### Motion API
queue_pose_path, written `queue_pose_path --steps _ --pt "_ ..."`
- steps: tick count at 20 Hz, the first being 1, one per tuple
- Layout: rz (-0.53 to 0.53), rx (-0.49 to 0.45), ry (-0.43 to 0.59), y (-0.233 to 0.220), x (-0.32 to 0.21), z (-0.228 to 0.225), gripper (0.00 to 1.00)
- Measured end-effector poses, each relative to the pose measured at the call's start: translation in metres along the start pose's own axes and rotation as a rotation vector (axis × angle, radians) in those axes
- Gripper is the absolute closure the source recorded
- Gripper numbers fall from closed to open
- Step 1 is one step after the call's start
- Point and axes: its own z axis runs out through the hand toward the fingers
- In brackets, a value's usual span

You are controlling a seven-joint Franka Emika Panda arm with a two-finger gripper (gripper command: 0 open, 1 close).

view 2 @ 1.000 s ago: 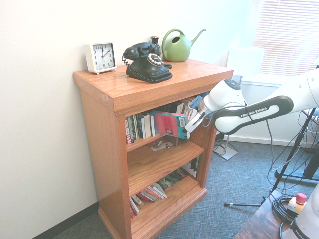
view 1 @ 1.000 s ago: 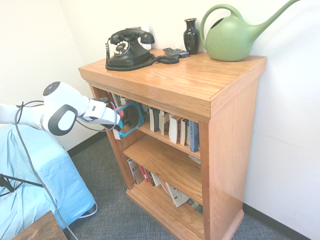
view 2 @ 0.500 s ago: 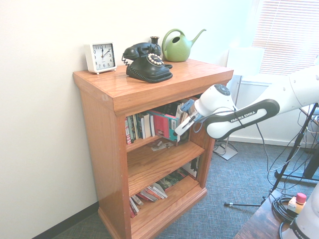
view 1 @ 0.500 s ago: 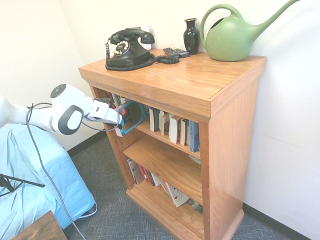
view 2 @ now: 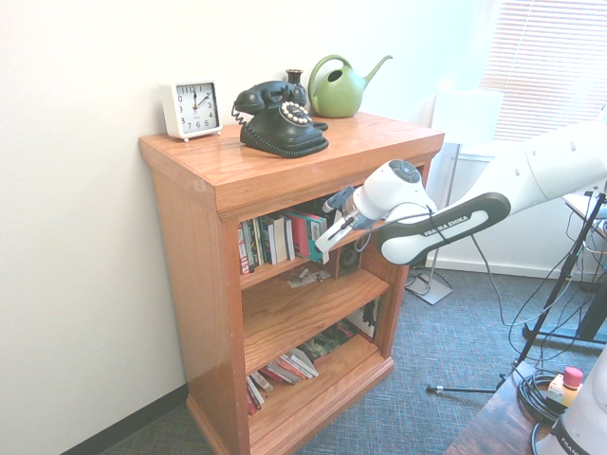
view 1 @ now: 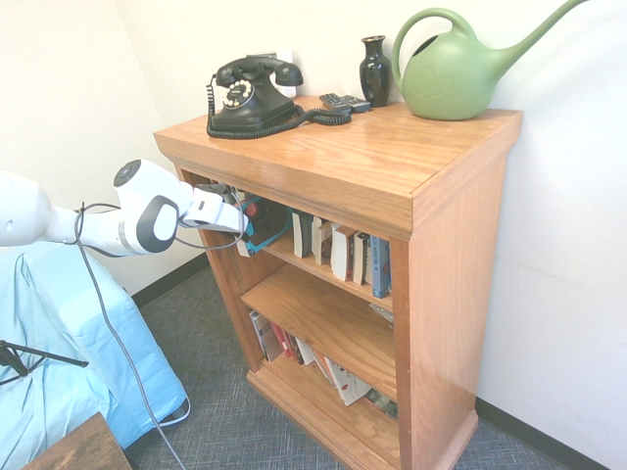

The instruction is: Organize the shelf

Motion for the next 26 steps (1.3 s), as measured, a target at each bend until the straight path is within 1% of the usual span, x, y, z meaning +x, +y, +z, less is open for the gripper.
queue_pose_path --steps 6,7,21,26 --pt "-0.01 -0.003 0.013 -0.005 0.01 0.014 1.0" --pt "-0.014 -0.004 0.014 -0.006 0.01 0.016 0.0" --pt "-0.019 -0.002 0.014 -0.008 0.01 0.019 0.0" --pt "-0.023 0.007 0.006 0.007 -0.009 0.02 0.0"
